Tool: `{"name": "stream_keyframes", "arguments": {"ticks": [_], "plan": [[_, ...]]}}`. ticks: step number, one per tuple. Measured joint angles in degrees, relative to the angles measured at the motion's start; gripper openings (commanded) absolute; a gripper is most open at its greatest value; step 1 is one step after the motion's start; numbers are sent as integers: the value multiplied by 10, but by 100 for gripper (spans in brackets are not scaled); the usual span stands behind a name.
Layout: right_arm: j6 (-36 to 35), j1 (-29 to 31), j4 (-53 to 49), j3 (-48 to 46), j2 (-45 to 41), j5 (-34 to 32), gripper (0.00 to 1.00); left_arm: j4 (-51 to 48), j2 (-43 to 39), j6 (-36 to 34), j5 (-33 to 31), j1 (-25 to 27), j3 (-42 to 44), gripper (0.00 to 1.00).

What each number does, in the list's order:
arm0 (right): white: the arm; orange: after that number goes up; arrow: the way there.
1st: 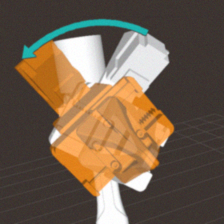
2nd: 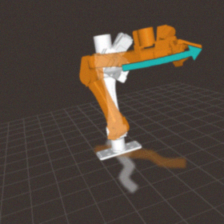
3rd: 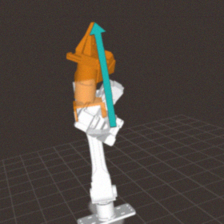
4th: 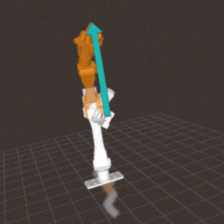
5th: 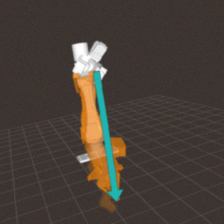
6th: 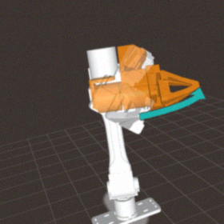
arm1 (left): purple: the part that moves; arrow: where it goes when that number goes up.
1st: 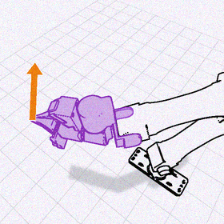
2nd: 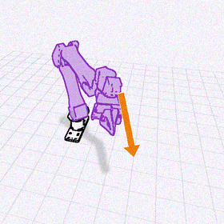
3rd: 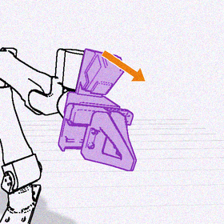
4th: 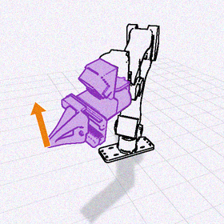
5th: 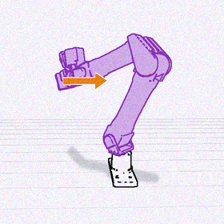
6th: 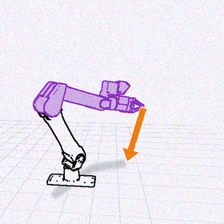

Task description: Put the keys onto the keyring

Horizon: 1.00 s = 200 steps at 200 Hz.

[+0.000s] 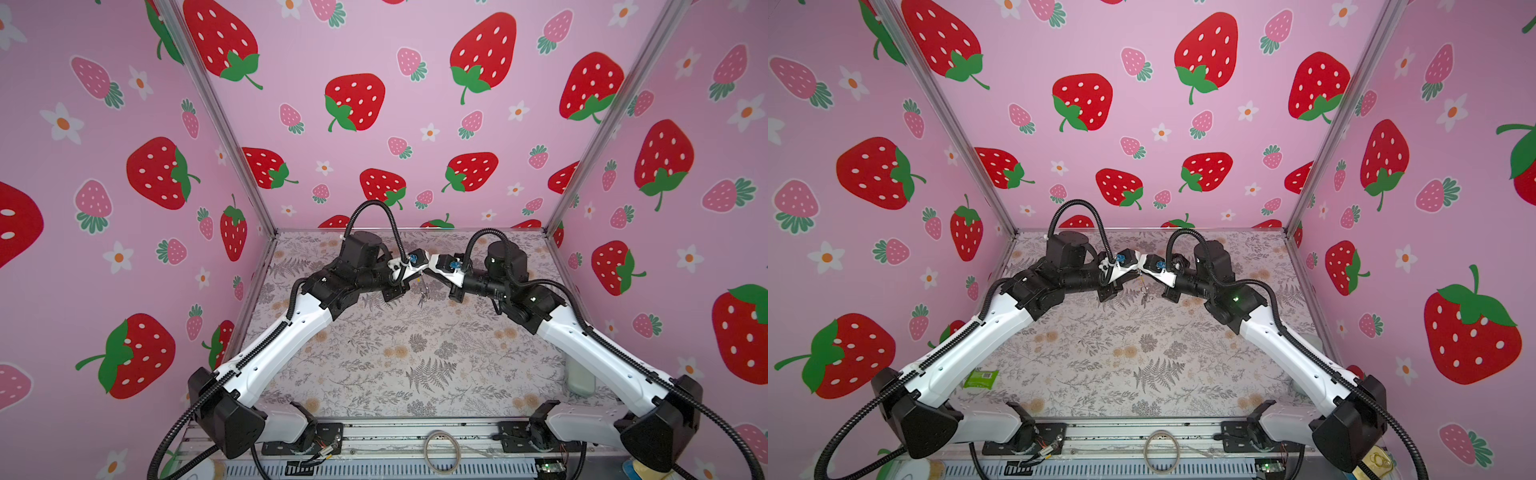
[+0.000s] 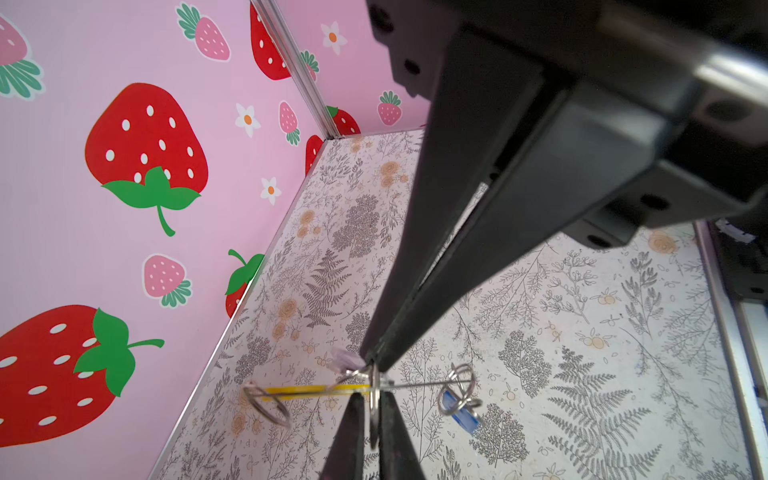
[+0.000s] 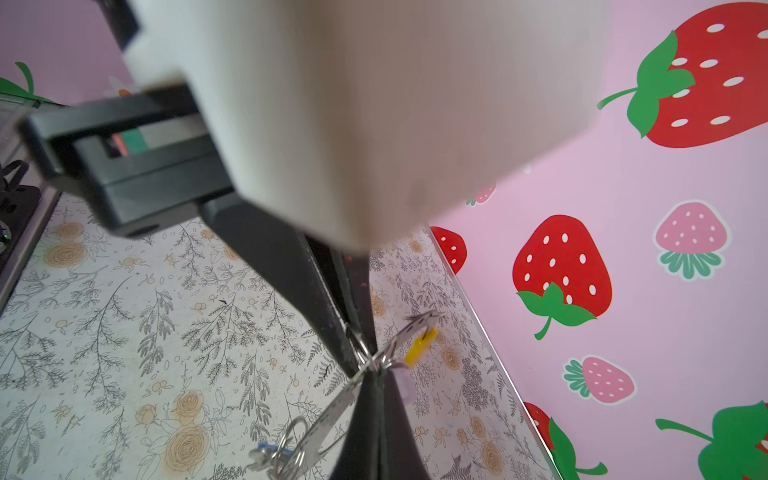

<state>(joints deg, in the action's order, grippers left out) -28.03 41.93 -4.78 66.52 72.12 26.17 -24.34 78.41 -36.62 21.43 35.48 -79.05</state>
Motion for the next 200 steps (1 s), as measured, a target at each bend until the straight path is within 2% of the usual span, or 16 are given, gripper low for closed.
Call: {"name": "stream_keyframes", "arguments": {"ticks": [25,41,77,200], "plan": [[-2,0,-1,0,0,-3,0,-1,2,6,-1,0,-2,12],[-3,1,-2,1,0,-5,0,-1,2,11,-5,1,-2,19],[-3,3,-3,1,0,-11,0,3,2,19,-10,1,-2,25],[11,7,2,0,0,-20,0,47,-31,41,36,-8,8,23]]}}
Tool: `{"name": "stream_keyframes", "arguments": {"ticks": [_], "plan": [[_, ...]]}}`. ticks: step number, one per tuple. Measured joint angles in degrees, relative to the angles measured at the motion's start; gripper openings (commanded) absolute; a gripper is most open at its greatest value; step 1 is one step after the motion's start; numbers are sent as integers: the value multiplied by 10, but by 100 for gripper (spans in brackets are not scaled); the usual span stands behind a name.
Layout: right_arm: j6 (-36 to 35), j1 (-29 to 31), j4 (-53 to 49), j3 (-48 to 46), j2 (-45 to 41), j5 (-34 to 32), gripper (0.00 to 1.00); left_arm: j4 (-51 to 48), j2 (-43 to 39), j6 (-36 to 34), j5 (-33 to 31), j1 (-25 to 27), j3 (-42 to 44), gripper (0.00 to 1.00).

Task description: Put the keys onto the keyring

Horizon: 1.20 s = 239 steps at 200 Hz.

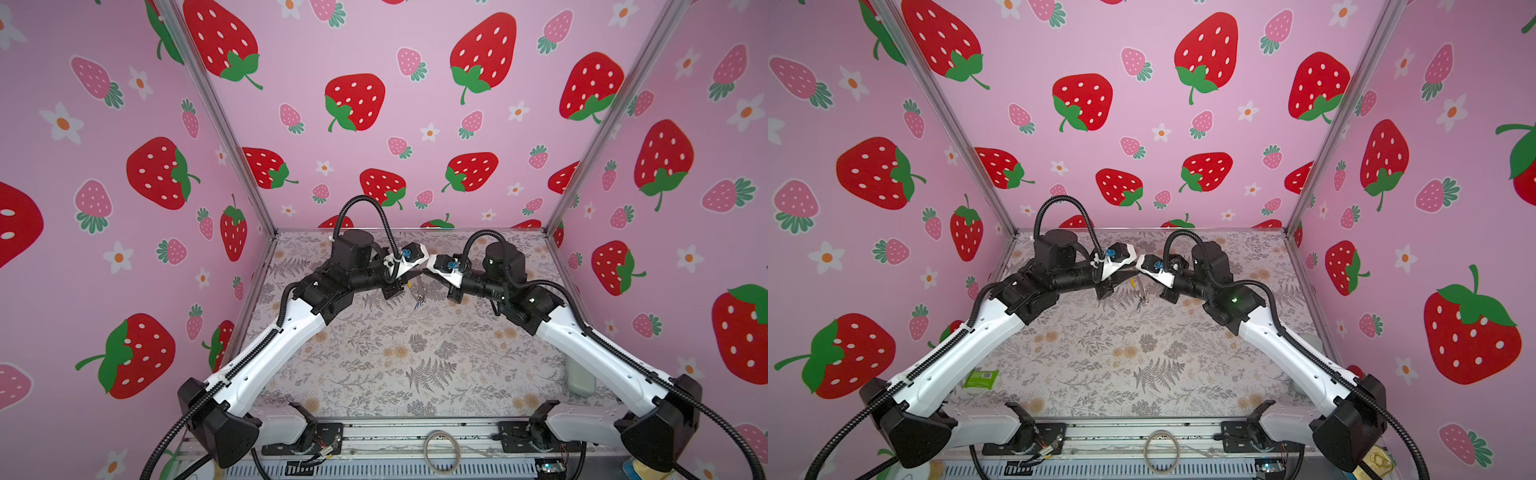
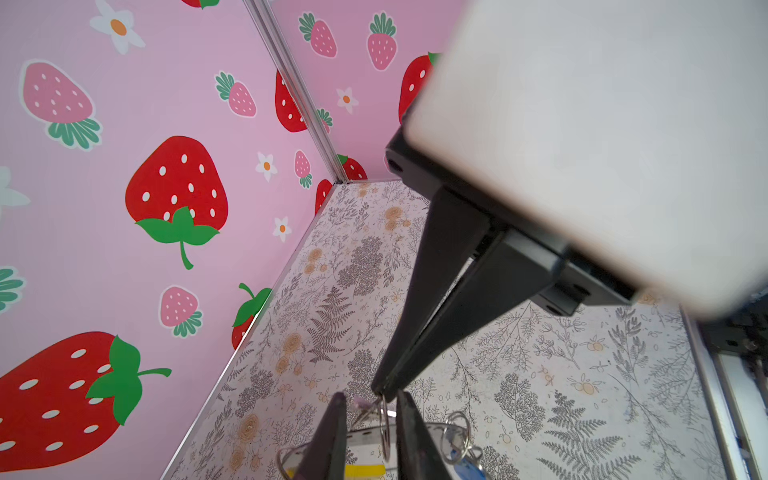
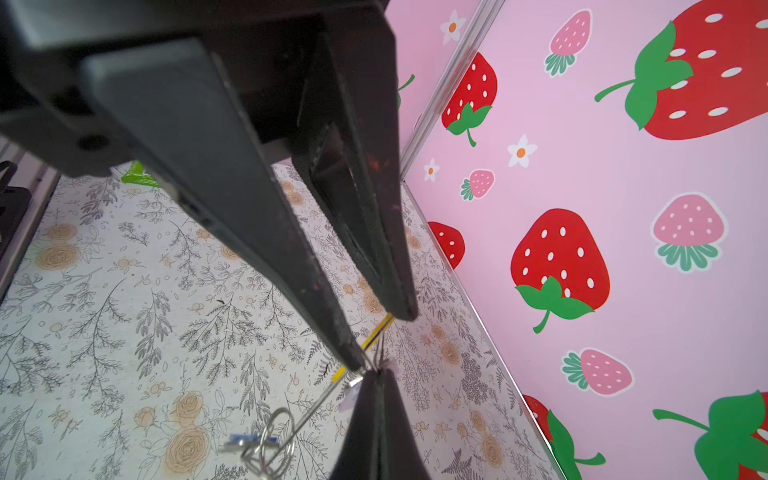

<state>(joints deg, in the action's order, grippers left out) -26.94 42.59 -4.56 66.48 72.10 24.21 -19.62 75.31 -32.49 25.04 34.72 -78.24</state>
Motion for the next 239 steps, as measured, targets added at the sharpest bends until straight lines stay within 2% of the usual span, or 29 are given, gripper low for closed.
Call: {"name": "stream_keyframes", "arguments": {"ticks": [69,139,142,147,159,186,209,239], "plan": [[9,0,7,0,0,-9,0,-15,14,14,-2,0,0,19],[14,-1,8,0,0,-22,0,-17,31,29,-5,-2,-15,7],[14,-1,8,0,0,-22,0,-17,31,29,-4,-2,-15,2],[15,-1,10,0,0,-23,0,-17,31,30,-4,-2,-16,0],[16,-1,13,0,0,-24,0,-17,31,30,-4,-2,-17,0],[19,0,23,-5,-1,-30,19,-17,32,29,-3,-2,-20,0],[15,-3,40,-36,-20,-37,23,-17,32,28,10,-7,-19,0],[19,-19,60,-82,-53,-28,32,8,28,38,58,-27,-9,0]]}}
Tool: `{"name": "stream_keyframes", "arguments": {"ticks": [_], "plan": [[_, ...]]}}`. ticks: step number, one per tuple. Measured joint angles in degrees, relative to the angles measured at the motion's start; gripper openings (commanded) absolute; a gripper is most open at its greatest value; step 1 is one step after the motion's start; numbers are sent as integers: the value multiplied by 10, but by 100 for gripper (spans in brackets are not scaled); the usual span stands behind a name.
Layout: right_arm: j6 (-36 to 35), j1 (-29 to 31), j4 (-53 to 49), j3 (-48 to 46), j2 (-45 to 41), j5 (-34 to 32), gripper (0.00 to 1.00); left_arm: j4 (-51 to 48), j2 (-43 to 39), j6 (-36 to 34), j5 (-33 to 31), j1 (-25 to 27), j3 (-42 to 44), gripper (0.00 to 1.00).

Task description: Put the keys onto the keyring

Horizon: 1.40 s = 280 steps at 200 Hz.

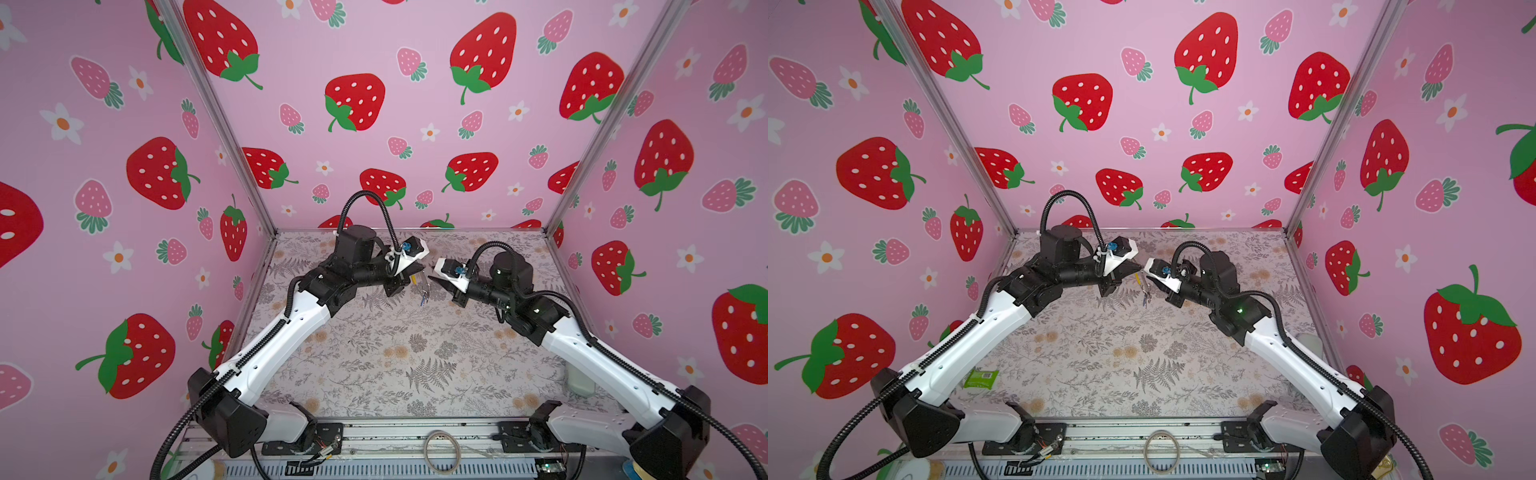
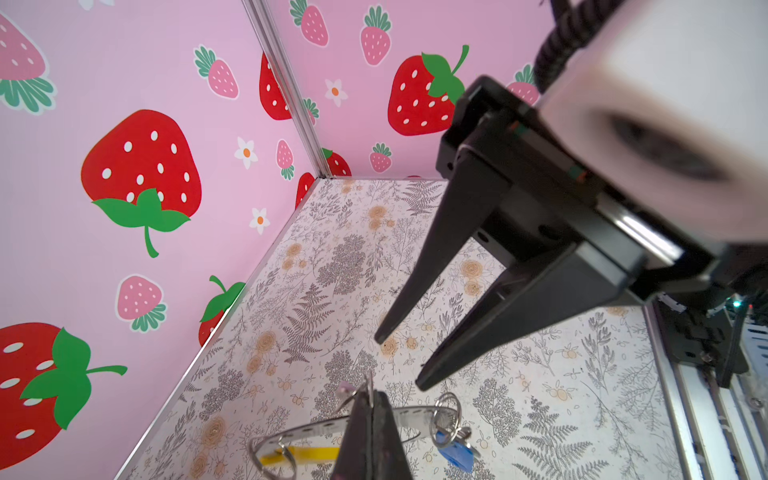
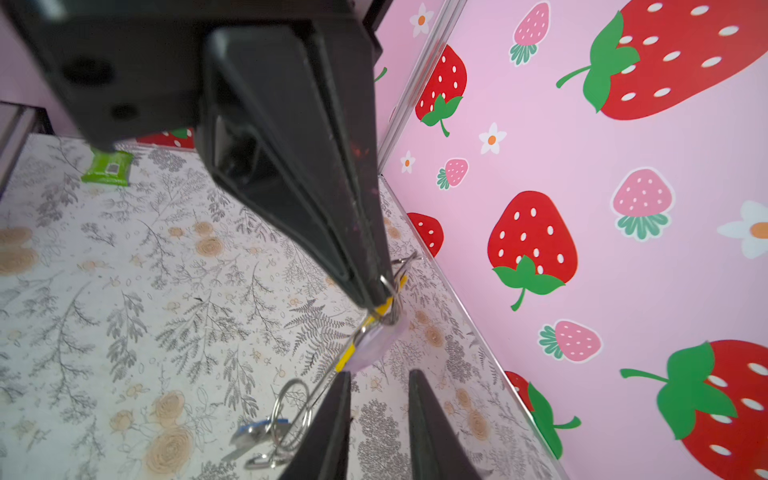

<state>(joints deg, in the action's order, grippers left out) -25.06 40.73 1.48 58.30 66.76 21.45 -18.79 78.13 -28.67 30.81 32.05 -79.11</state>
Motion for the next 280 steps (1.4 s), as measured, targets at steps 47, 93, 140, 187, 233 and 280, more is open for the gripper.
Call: {"name": "stream_keyframes", "arguments": {"ticks": [47,93,140,187,233,280], "plan": [[2,-9,24,-8,-10,24,38,36,-2,12,79,-22,16,0],[3,-9,41,-5,-3,63,39,71,-2,18,140,-22,28,0],[6,-9,52,0,5,72,38,99,-2,17,183,-24,39,0],[17,-9,57,5,6,92,23,120,-2,19,203,-26,46,0],[31,-11,57,5,7,102,16,140,-8,20,207,-28,54,0],[45,-14,57,5,7,106,13,156,-15,29,208,-33,59,0]]}}
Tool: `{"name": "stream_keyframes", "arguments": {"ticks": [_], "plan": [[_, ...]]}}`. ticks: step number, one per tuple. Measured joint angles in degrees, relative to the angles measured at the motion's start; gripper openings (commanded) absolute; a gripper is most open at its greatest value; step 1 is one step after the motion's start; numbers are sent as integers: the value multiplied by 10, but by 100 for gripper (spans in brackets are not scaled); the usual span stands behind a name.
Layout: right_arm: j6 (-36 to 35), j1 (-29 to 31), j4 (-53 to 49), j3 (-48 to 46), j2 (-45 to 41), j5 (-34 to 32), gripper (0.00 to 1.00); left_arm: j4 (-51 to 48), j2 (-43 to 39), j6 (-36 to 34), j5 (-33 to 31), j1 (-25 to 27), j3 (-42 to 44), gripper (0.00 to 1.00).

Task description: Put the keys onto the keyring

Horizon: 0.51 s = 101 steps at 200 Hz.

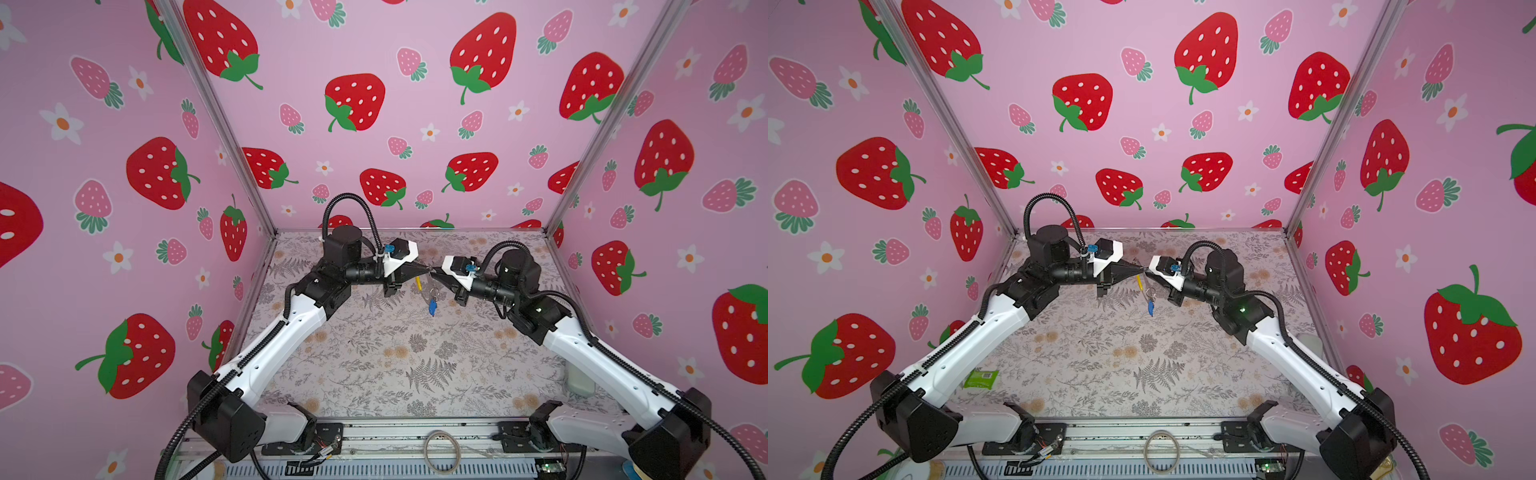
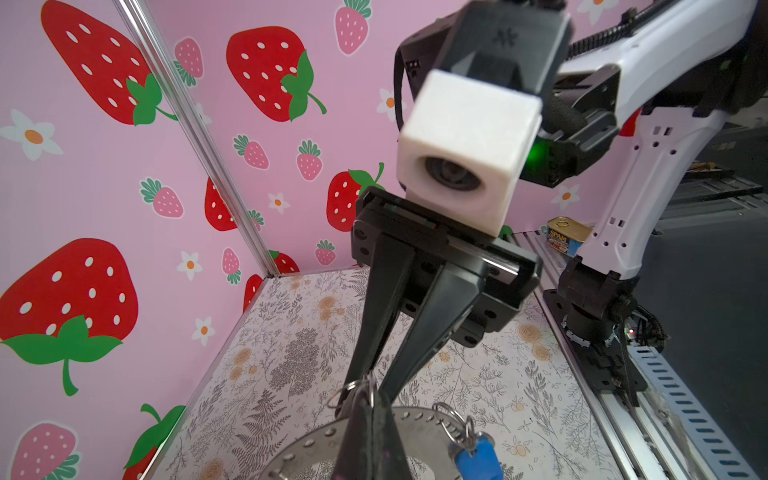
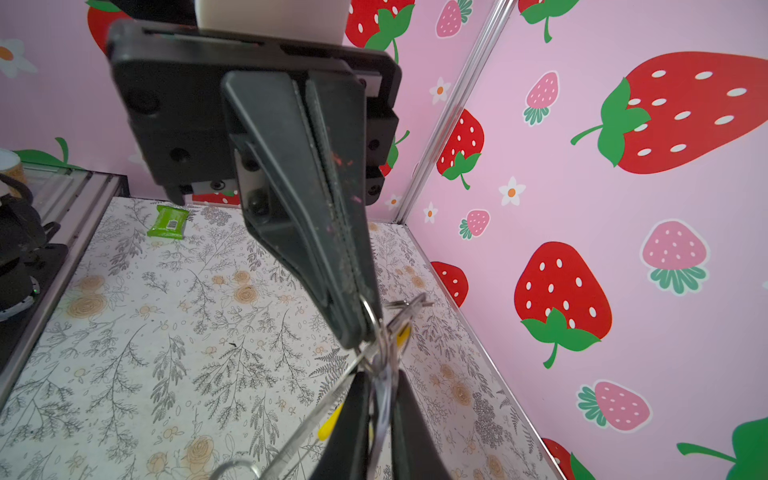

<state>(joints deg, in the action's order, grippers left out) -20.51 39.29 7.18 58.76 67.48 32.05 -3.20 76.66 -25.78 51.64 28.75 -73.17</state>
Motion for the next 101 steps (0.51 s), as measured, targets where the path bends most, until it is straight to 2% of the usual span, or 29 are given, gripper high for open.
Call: {"name": "stream_keyframes", "arguments": {"ticks": [21,80,101], "plan": [[3,0,-1,0,0,3,12,5,-1,4,1,0,3,0],[9,-3,-6,0,0,4,0,8,-1,6,0,-2,6,0],[9,-4,-8,1,2,4,0,26,-2,19,0,-2,12,0]]}}
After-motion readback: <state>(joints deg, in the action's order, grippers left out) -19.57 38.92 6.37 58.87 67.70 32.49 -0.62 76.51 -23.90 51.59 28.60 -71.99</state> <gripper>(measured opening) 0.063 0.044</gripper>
